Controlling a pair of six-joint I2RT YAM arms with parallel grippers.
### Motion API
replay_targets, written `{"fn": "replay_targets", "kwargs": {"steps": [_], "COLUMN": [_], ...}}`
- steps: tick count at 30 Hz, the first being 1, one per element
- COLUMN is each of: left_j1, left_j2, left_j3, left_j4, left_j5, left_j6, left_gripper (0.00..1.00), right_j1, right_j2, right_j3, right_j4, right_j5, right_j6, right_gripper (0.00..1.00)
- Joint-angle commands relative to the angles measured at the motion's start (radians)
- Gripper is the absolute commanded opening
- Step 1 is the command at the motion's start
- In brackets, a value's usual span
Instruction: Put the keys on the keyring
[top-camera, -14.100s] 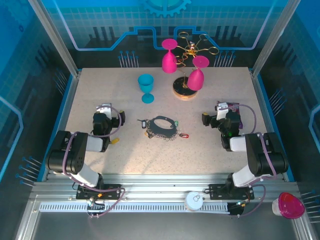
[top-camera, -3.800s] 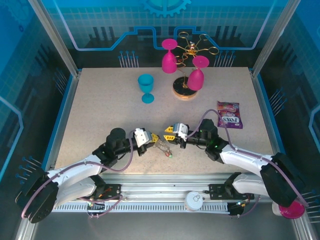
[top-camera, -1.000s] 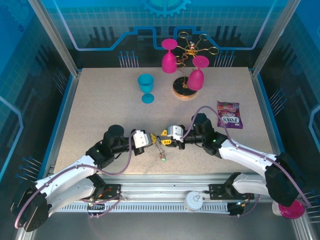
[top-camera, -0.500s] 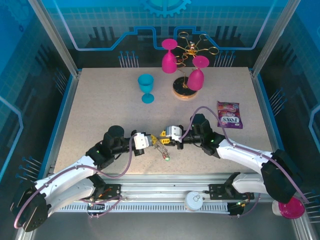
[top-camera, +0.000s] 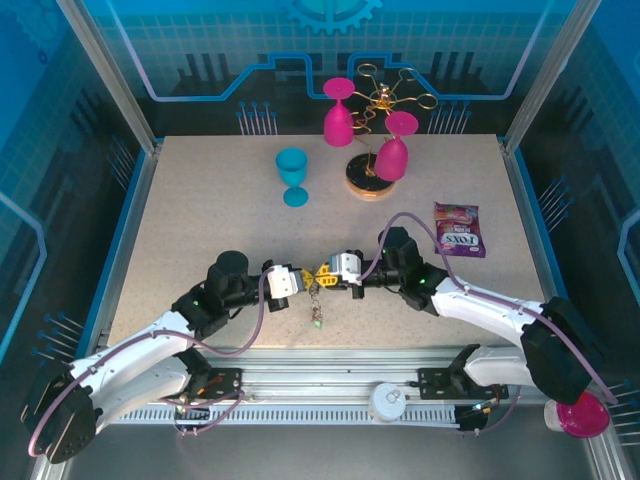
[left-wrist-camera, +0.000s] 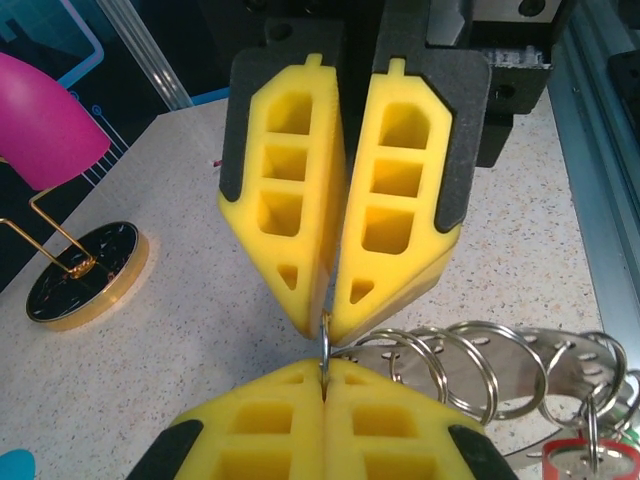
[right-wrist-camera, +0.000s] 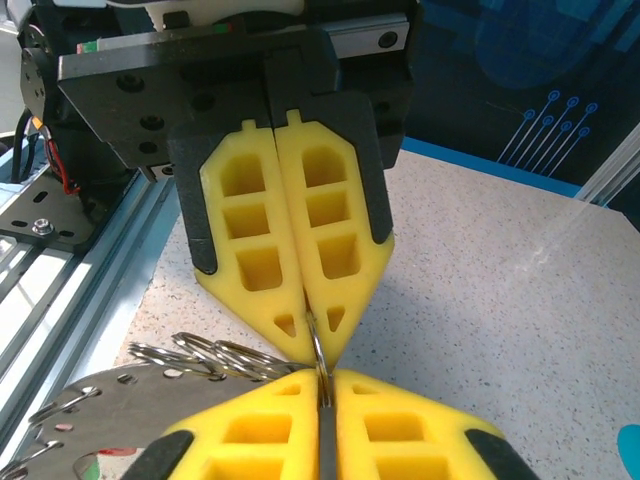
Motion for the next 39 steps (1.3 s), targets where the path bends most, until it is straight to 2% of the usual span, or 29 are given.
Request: {"fn": "replay_targets", "kwargs": {"steps": [1,4,9,14,22,25,31,32,33,34,39], "left_j1": [-0.008,-0.007,-0.007,-0.008,-0.008,-0.008,-0.007,-0.008,-0.007,-0.008,-0.007], "left_j2": [0.001,0.002,0.004,0.003,0.001,0.001,-0.009,-0.009,-0.008,-0.011,-0.009], "left_j3": [0.008,0.008,0.003,0.001,-0.001,0.000,0.002,0.002,0.003,0.003,0.040], "left_j4": [0.044,0.058,0.086,0.085,0.097,0.091,0.065,0.064,0.065,0.064,0.019], "left_j5": [0.021,0.018,0.018,0.018,0.022,0.024,-0.007,-0.026,-0.049,-0.079,-0.231], "left_j6": [0.005,-0.005,-0.020,-0.019,-0.026,-0.020,0.001,0.006,0.008,0.008,-0.023], "left_gripper": [0.00,0.00,0.07,0.05,0.10,0.00,0.00,0.00,0.00,0.00,0.00], "right_j1": [0.009,0.011,0.012,0.011,0.012,0.012,0.002,-0.003,-0.009,-0.018,-0.059], "right_j2": [0.016,0.020,0.025,0.030,0.039,0.037,0.013,0.004,-0.007,-0.023,-0.108], "right_j3": [0.035,0.038,0.041,0.039,0.042,0.042,0.025,0.018,0.009,-0.005,-0.043], "right_j4": [0.026,0.025,0.033,0.055,0.054,0.053,0.067,0.077,0.086,0.101,0.039], "right_j5": [-0.024,-0.030,-0.052,-0.063,-0.071,-0.072,-0.056,-0.046,-0.032,-0.006,0.184], "right_j6": [-0.011,-0.013,-0.004,0.017,0.022,0.024,0.039,0.052,0.065,0.083,0.173], "right_gripper": [0.06,0.00,0.00,0.00,0.00,0.00,0.00,0.03,0.19,0.29,0.40]}}
